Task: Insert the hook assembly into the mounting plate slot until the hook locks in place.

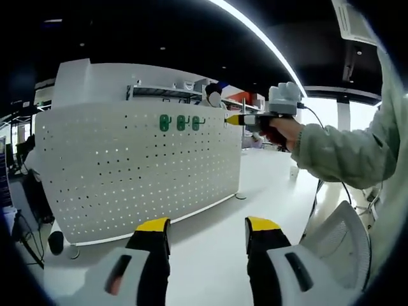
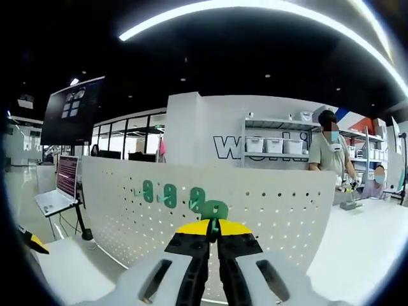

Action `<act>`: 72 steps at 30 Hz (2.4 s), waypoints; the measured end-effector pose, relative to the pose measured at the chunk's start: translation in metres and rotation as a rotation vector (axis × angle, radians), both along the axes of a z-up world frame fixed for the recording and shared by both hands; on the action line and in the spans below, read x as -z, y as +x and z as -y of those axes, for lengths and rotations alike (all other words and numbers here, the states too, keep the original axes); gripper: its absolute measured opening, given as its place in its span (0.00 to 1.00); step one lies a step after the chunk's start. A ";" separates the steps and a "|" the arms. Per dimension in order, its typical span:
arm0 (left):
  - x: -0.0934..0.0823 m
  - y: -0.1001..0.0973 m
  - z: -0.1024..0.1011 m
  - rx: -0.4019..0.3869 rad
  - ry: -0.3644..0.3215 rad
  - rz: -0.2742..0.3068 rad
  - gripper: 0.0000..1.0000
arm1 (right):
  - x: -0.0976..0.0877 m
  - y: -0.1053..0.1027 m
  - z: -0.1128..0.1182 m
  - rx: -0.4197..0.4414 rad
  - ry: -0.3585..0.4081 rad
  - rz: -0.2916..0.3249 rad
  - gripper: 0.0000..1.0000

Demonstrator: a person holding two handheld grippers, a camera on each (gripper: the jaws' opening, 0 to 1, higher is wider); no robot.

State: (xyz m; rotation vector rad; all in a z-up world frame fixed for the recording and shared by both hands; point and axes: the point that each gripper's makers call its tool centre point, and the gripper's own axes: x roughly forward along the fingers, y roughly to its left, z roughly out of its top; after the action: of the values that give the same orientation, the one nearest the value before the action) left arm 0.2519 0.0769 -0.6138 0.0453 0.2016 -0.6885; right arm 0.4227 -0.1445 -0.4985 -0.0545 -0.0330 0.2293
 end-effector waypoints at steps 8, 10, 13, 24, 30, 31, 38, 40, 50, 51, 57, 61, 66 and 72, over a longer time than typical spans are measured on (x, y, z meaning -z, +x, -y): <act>0.005 0.003 -0.001 0.000 0.000 -0.012 0.49 | -0.002 0.020 0.003 0.020 -0.010 0.005 0.02; 0.007 0.004 -0.001 -0.001 0.000 -0.016 0.49 | -0.002 0.024 0.005 0.027 -0.008 0.004 0.02; 0.008 0.006 -0.002 -0.002 0.000 -0.017 0.49 | -0.002 0.031 0.007 0.039 -0.015 0.000 0.02; 0.009 0.009 0.000 0.005 -0.007 -0.019 0.48 | -0.002 0.051 0.010 0.057 -0.027 -0.010 0.02; 0.010 0.009 0.000 0.008 -0.007 -0.022 0.48 | 0.000 0.059 0.009 0.059 -0.033 -0.020 0.02; 0.010 0.010 0.000 0.008 -0.007 -0.022 0.48 | 0.000 0.060 0.009 0.060 -0.035 -0.022 0.01; 0.008 0.012 -0.002 0.008 -0.011 -0.016 0.48 | 0.002 0.068 0.008 0.063 -0.036 -0.034 0.02; 0.008 0.013 -0.002 0.006 -0.011 -0.016 0.48 | 0.003 0.069 0.008 0.064 -0.038 -0.038 0.02; 0.009 0.015 -0.004 0.006 -0.018 -0.015 0.48 | 0.002 0.075 0.009 0.074 -0.032 -0.051 0.01; 0.009 0.015 -0.004 0.006 -0.018 -0.015 0.48 | 0.002 0.075 0.009 0.073 -0.030 -0.051 0.01; 0.011 0.015 -0.004 0.006 -0.020 -0.022 0.48 | 0.005 0.077 0.010 0.079 -0.036 -0.065 0.01; 0.012 0.015 -0.005 0.005 -0.023 -0.024 0.48 | 0.006 0.078 0.008 0.083 -0.053 -0.068 0.01; 0.013 0.015 -0.006 0.004 -0.023 -0.026 0.48 | 0.006 0.080 0.009 0.086 -0.067 -0.075 0.02; 0.013 0.015 -0.006 0.004 -0.026 -0.027 0.48 | 0.006 0.081 0.010 0.088 -0.093 -0.079 0.02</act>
State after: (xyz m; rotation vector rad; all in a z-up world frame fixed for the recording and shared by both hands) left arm 0.2665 0.0825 -0.6267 0.0116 0.2188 -0.6964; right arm 0.5038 -0.1541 -0.5046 -0.1393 0.0582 0.1446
